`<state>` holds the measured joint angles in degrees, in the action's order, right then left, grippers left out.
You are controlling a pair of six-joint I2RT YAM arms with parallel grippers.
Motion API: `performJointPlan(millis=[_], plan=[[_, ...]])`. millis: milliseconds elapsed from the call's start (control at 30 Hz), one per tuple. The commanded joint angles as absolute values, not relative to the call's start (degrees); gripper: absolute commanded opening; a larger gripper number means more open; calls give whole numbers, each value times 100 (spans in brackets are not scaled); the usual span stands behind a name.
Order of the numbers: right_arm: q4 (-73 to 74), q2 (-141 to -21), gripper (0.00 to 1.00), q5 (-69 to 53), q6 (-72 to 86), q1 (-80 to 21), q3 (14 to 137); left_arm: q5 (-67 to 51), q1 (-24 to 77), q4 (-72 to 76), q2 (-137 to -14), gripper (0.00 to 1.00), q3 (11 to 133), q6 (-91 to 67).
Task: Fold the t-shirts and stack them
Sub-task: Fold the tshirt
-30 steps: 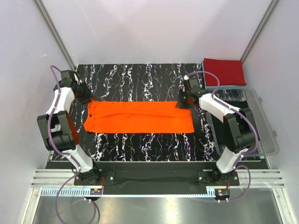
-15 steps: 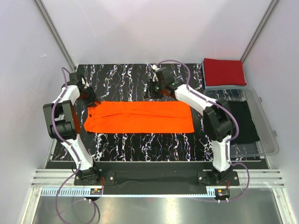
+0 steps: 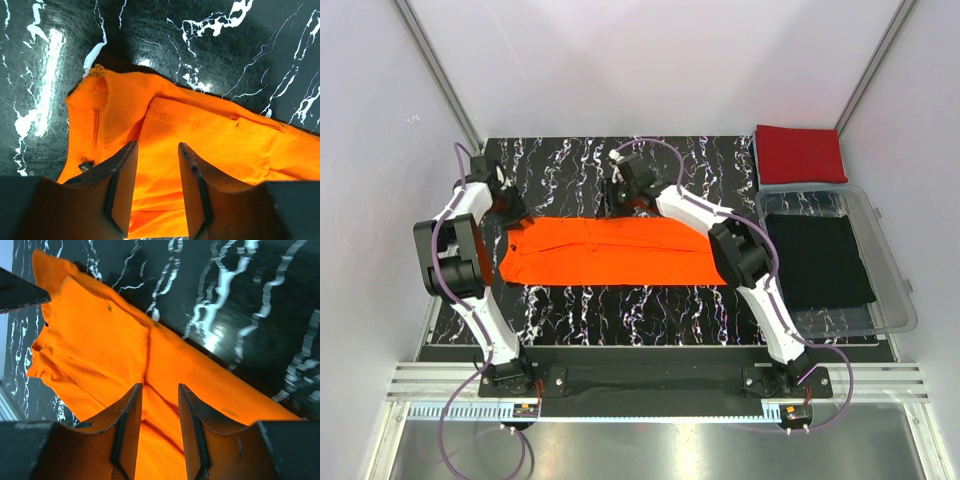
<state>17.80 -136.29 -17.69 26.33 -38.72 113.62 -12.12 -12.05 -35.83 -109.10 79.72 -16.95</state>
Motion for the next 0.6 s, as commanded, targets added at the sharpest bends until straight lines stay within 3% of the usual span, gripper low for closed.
performJointPlan(millis=[0,200,333,567], plan=[[1503,-13895,42,-1942,2505,-4157,11917,-1256,-1151,-3358,-10969,40,8068,-1644],[1494,-14299,42,-2083,2400,-4236,12453,-1485,-1125,-3322,-10995,24,8068,-1705],[1494,-14703,43,-2214,1978,-4280,12849,-1634,-1099,-3305,-10943,0,7990,-1740],[1556,-15055,43,-2241,1969,-4307,13236,-1406,-1072,-3313,-10600,0,7875,-1863]])
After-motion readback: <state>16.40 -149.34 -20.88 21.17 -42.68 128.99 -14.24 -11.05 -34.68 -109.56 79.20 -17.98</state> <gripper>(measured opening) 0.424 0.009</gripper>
